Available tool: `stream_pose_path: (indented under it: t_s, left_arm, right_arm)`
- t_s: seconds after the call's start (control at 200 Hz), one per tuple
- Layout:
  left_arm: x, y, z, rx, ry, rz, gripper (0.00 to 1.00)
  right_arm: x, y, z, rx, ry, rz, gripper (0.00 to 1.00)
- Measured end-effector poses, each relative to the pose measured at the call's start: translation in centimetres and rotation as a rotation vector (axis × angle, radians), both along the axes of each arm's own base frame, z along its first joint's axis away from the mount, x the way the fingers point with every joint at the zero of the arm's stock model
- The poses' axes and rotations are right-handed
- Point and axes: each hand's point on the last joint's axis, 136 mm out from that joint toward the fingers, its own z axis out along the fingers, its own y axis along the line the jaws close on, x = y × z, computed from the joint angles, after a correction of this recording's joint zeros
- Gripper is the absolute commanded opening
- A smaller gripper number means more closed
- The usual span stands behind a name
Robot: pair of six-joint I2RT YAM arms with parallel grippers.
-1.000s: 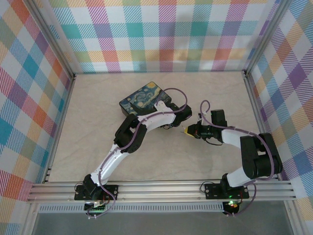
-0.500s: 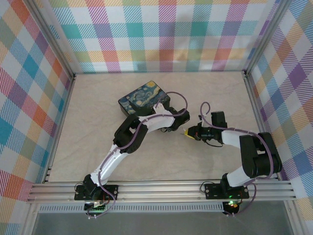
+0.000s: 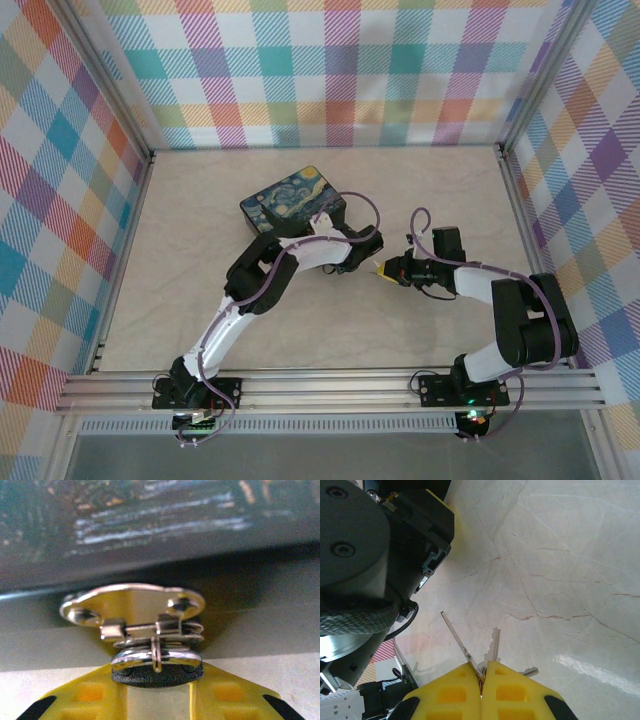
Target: Unlock the padlock with the key
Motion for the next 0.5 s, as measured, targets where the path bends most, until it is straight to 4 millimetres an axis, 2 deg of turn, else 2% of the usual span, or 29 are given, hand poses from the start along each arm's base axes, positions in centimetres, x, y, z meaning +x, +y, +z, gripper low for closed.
stream_pose_path:
  t_s: [0.24, 0.5]
  left_arm:
    - [-1.5, 0.6, 0.8, -0.035, 0.134, -0.084, 0.12]
    - [-3.2, 1.4, 4.9, -0.119, 0.229, -0.195, 0.08]
  right_arm:
    - [-0.6, -0.1, 0.8, 0.002, -0.014, 0.0, 0.0]
    - [-1.2, -0.2, 1.5, 0.001, -0.032, 0.003, 0.0]
